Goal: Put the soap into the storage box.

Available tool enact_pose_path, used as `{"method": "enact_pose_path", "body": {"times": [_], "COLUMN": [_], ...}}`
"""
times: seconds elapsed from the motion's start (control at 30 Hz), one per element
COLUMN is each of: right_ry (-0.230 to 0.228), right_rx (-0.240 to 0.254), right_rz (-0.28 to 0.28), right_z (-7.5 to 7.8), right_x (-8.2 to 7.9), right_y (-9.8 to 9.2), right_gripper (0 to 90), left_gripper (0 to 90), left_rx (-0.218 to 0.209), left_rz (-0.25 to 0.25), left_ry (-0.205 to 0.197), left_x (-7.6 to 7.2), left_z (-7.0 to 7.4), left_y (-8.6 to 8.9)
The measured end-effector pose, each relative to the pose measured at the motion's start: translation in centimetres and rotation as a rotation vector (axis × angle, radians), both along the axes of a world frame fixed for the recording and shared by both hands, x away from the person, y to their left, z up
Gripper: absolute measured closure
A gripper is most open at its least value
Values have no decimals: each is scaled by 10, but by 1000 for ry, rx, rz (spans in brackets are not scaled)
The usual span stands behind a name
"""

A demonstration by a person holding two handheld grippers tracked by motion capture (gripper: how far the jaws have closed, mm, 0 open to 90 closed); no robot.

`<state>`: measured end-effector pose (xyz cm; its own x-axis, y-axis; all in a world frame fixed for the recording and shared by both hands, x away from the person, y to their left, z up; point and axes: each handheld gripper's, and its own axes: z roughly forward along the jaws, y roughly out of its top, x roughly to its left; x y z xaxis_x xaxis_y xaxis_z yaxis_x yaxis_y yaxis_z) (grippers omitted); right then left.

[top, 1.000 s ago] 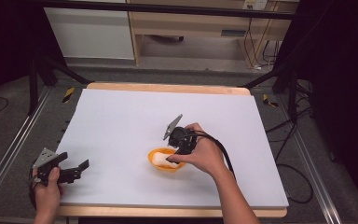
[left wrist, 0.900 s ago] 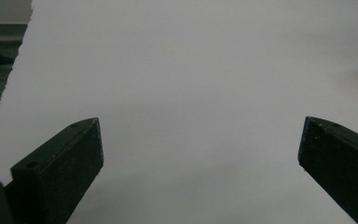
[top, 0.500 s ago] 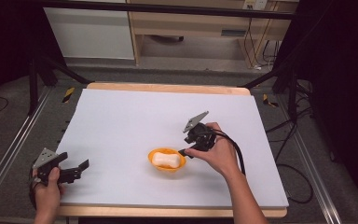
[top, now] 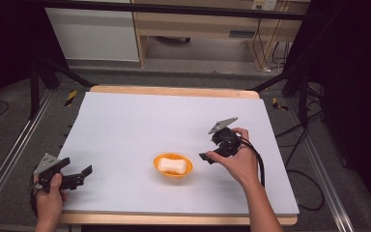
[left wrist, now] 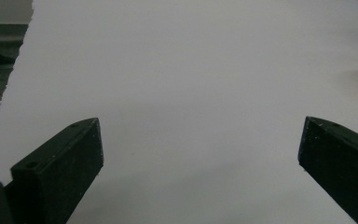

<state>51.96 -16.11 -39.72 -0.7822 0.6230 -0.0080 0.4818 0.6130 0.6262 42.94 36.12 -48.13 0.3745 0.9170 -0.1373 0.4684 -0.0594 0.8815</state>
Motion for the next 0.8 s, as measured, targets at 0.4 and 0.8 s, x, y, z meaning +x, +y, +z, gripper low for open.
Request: {"method": "enact_pose_path", "body": {"times": [0.4, 0.8], "right_ry": [1, -22], "right_rx": [20, 27], "right_rz": [-79, -131], "right_z": [-8, -19], "right_x": [-6, -17], "right_y": [-27, -55], "right_gripper": [5, 4], "left_gripper": [0, 0], "left_rx": [1, 2], "left_rz": [1, 2], "left_ry": [-1, 0], "left_x": [0, 0], "left_z": [0, 0], "left_y": [-1, -1]}}
